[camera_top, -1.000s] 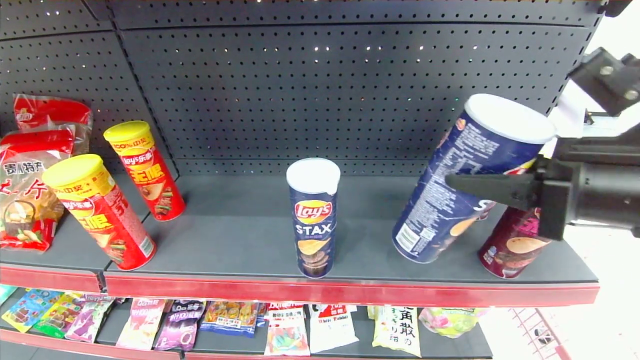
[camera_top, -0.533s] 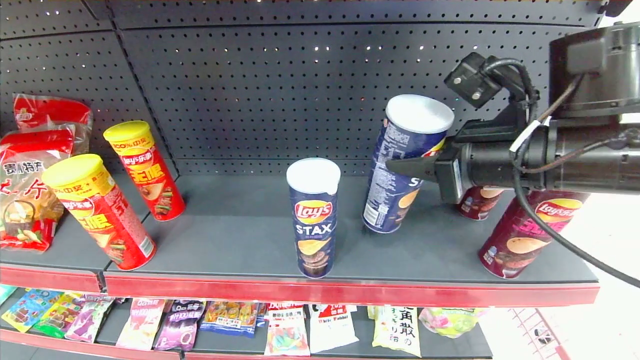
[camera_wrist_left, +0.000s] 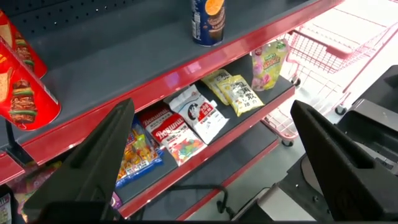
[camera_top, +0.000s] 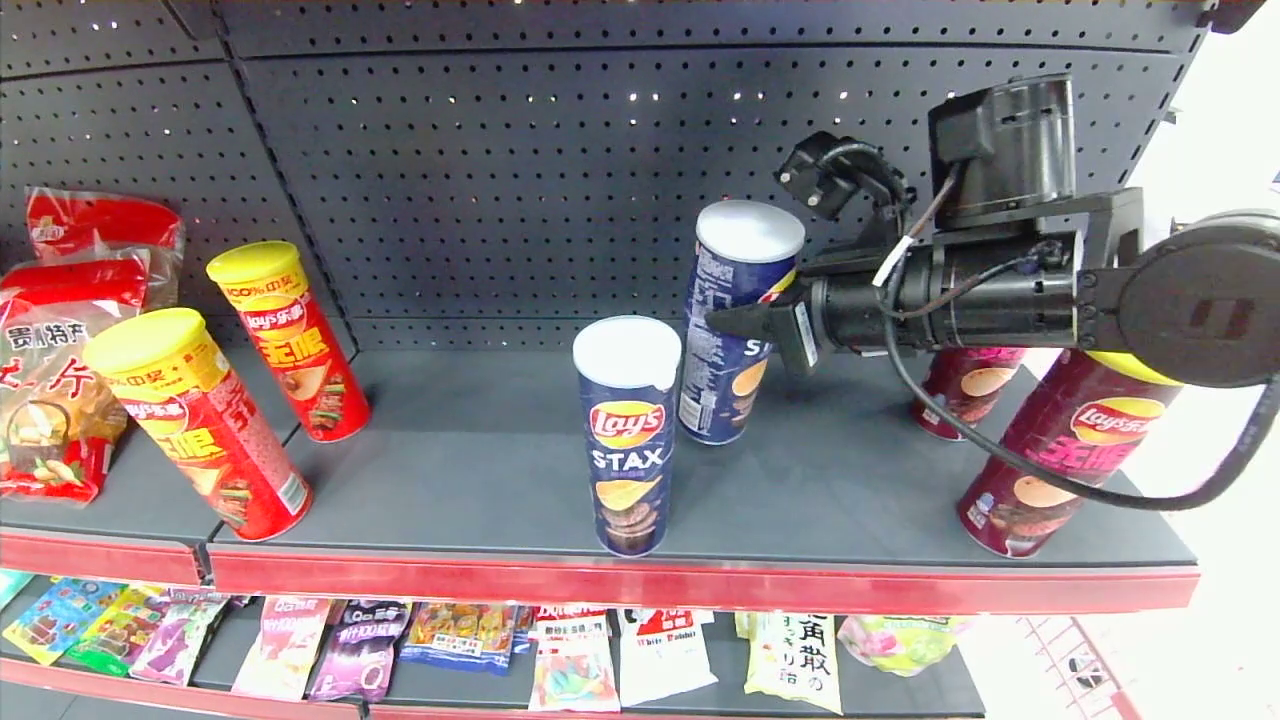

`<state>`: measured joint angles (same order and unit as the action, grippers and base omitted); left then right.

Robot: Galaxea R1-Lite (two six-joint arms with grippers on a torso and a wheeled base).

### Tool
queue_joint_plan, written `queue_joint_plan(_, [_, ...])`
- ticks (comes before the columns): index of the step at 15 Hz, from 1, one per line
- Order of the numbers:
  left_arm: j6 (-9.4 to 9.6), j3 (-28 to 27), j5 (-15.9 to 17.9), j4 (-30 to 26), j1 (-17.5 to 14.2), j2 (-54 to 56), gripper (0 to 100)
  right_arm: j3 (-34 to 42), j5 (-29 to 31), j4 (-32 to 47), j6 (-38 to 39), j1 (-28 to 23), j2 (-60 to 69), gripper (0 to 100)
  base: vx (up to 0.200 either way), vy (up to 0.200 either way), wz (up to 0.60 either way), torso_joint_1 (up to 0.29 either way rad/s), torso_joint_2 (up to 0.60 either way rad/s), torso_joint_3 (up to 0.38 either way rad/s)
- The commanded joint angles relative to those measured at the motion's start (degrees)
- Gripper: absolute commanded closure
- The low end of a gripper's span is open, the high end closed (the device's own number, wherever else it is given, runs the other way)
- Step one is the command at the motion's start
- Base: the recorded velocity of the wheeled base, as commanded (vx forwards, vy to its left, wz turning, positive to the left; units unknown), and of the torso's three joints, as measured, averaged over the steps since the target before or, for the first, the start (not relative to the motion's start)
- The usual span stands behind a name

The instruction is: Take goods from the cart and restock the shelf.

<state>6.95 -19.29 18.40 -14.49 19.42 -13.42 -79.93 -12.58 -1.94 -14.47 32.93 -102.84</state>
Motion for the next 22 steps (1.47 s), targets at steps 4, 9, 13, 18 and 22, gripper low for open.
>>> queue_joint_plan(4, [-0.01,0.2,0.0,0.0,0.0,-0.1,0,-6.3,-0.7,0.1,0.0,0.0,-7.6,100,0.0,0.0,0.0,0.0,0.0,0.0])
queue_joint_plan(9, [-0.09,0.2,0.0,0.0,0.0,-0.1,0,-8.4,-0.8,0.0,-0.6,-0.1,-11.0,100,0.0,0.0,0.0,0.0,0.0,0.0])
queue_joint_plan(13, [-0.71,0.8,0.0,0.0,0.0,0.2,0,-12.6,-0.8,0.2,-0.6,-0.4,-14.1,100,0.0,0.0,0.0,0.0,0.0,0.0])
queue_joint_plan(18, [-0.8,0.9,0.0,0.0,0.0,0.3,0,-13.3,-0.8,0.1,-0.6,-0.5,-15.5,100,0.0,0.0,0.0,0.0,0.0,0.0])
queue_joint_plan(22, [-0.8,1.1,0.0,0.0,0.0,0.2,0,-13.1,-0.8,0.1,-0.6,-0.5,-15.6,0,0.0,0.0,0.0,0.0,0.0,0.0])
